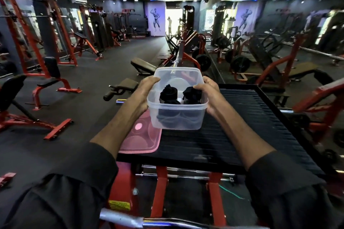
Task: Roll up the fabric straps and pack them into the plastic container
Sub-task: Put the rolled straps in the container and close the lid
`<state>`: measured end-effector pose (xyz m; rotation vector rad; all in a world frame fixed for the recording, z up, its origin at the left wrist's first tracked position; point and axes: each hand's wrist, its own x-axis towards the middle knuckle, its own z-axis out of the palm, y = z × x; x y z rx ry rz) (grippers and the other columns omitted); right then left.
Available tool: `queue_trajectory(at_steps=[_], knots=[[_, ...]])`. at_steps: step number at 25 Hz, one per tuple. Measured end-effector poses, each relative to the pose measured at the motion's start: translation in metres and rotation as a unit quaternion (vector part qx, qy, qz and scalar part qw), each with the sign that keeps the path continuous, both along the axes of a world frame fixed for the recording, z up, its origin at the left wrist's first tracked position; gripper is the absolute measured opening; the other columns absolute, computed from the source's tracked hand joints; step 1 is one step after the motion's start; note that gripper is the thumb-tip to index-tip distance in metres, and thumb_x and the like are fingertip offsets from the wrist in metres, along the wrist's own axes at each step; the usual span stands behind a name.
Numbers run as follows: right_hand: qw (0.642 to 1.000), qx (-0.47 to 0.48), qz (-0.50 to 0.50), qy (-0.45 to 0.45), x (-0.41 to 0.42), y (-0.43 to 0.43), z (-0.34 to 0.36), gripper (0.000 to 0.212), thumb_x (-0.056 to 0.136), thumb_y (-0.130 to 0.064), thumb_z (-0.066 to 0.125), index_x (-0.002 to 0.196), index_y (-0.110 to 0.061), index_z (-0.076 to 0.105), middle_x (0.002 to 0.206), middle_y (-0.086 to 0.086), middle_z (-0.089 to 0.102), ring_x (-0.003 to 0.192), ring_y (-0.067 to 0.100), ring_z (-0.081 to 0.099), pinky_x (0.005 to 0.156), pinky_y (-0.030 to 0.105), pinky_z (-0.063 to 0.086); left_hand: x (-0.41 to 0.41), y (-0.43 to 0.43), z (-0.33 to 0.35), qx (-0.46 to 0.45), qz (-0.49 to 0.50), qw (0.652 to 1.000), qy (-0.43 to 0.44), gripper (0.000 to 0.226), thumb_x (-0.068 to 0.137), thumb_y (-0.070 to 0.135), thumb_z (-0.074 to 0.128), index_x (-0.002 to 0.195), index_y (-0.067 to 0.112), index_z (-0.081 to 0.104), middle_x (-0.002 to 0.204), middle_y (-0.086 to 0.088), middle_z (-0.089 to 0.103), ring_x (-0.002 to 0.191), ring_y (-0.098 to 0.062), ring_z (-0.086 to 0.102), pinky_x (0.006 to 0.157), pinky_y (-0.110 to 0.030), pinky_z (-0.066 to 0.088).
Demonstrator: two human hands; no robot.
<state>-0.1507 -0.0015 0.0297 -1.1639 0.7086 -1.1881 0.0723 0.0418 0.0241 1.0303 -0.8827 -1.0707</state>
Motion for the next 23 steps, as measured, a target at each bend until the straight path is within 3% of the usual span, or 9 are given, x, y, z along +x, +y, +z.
queue_trajectory(at_steps=[2,4,6,9,11,14,17,20,23], knots=[[0.999,0.001,-0.042,0.025,-0.037,-0.010,-0.007,0.027,0.087,0.015,0.049,0.091,-0.010,0.061,0.076,0.006,0.070,0.067,0.018,0.068,0.059,0.027,0.058,-0.036,-0.015,-0.006,-0.006,-0.024,1.000,-0.015,0.029,0.091,0.022,0.067,0.115,0.006,0.060,0.095,-0.012,0.067,0.074,-0.018,0.068,0.061,-0.027,0.056],[0.997,0.006,-0.063,0.037,-0.066,-0.015,-0.015,0.027,0.086,0.013,0.050,0.091,-0.010,0.062,0.075,0.005,0.070,0.066,0.018,0.068,0.059,0.027,0.058,-0.067,-0.024,-0.014,0.008,-0.037,0.999,-0.035,0.008,0.094,0.017,0.063,0.094,0.010,0.059,0.079,-0.005,0.067,0.066,-0.016,0.066,0.054,-0.023,0.054],[0.996,0.017,-0.072,0.049,-0.085,-0.019,-0.027,0.027,0.086,0.012,0.050,0.096,-0.009,0.063,0.079,0.006,0.071,0.069,0.018,0.069,0.061,0.029,0.058,-0.087,-0.031,-0.027,0.024,-0.042,0.997,-0.053,0.014,0.096,0.015,0.060,0.083,0.015,0.056,0.073,-0.001,0.065,0.063,-0.014,0.064,0.052,-0.022,0.053],[0.994,0.046,-0.059,0.083,-0.096,-0.021,-0.051,0.038,0.086,0.010,0.053,0.120,-0.005,0.061,0.098,0.011,0.072,0.085,0.022,0.071,0.068,0.031,0.060,-0.094,-0.032,-0.052,0.047,-0.048,0.995,-0.071,0.002,0.096,0.013,0.060,0.098,0.014,0.059,0.084,-0.002,0.069,0.066,-0.012,0.069,0.055,-0.024,0.055],[0.991,0.059,-0.050,0.108,-0.099,-0.021,-0.058,0.046,0.087,0.009,0.055,0.132,-0.002,0.055,0.111,0.015,0.069,0.098,0.027,0.069,0.072,0.031,0.059,-0.086,-0.032,-0.063,0.052,-0.055,0.994,-0.076,0.016,0.096,0.009,0.057,0.111,0.010,0.061,0.088,-0.004,0.072,0.069,-0.013,0.071,0.059,-0.027,0.056],[0.970,0.009,-0.104,0.222,-0.092,-0.021,-0.033,0.048,0.090,0.003,0.059,0.136,-0.004,0.052,0.121,0.015,0.064,0.095,0.020,0.065,0.075,0.030,0.057,-0.066,-0.027,-0.062,0.051,-0.031,0.997,-0.047,0.018,0.096,0.017,0.061,0.113,0.022,0.060,0.095,0.004,0.067,0.085,-0.011,0.063,0.081,-0.034,0.051],[0.822,-0.161,-0.206,0.505,-0.064,-0.008,-0.002,0.056,0.087,-0.014,0.061,0.141,-0.026,0.051,0.142,0.005,0.051,0.130,0.029,0.044,0.104,0.050,0.036,-0.041,-0.013,-0.052,0.041,0.028,0.997,-0.065,0.031,0.096,0.027,0.064,0.127,0.029,0.057,0.123,0.008,0.063,0.111,-0.005,0.058,0.093,-0.033,0.046],[0.755,-0.353,-0.044,0.550,-0.001,0.032,-0.001,0.046,0.091,-0.026,0.060,0.137,-0.032,0.056,0.140,0.002,0.050,0.136,0.026,0.037,0.109,0.051,0.025,-0.010,0.010,-0.047,0.022,0.078,0.994,-0.076,0.029,0.098,0.027,0.061,0.126,0.032,0.058,0.129,0.009,0.064,0.114,-0.005,0.060,0.094,-0.034,0.045],[0.594,-0.505,0.137,0.611,0.059,0.069,-0.028,0.041,0.092,-0.032,0.062,0.133,-0.029,0.062,0.134,0.003,0.057,0.133,0.025,0.045,0.106,0.049,0.027,0.022,0.038,-0.050,0.020,0.118,0.990,-0.082,0.022,0.099,0.026,0.059,0.120,0.033,0.059,0.124,0.011,0.065,0.115,-0.007,0.060,0.091,-0.032,0.043]])
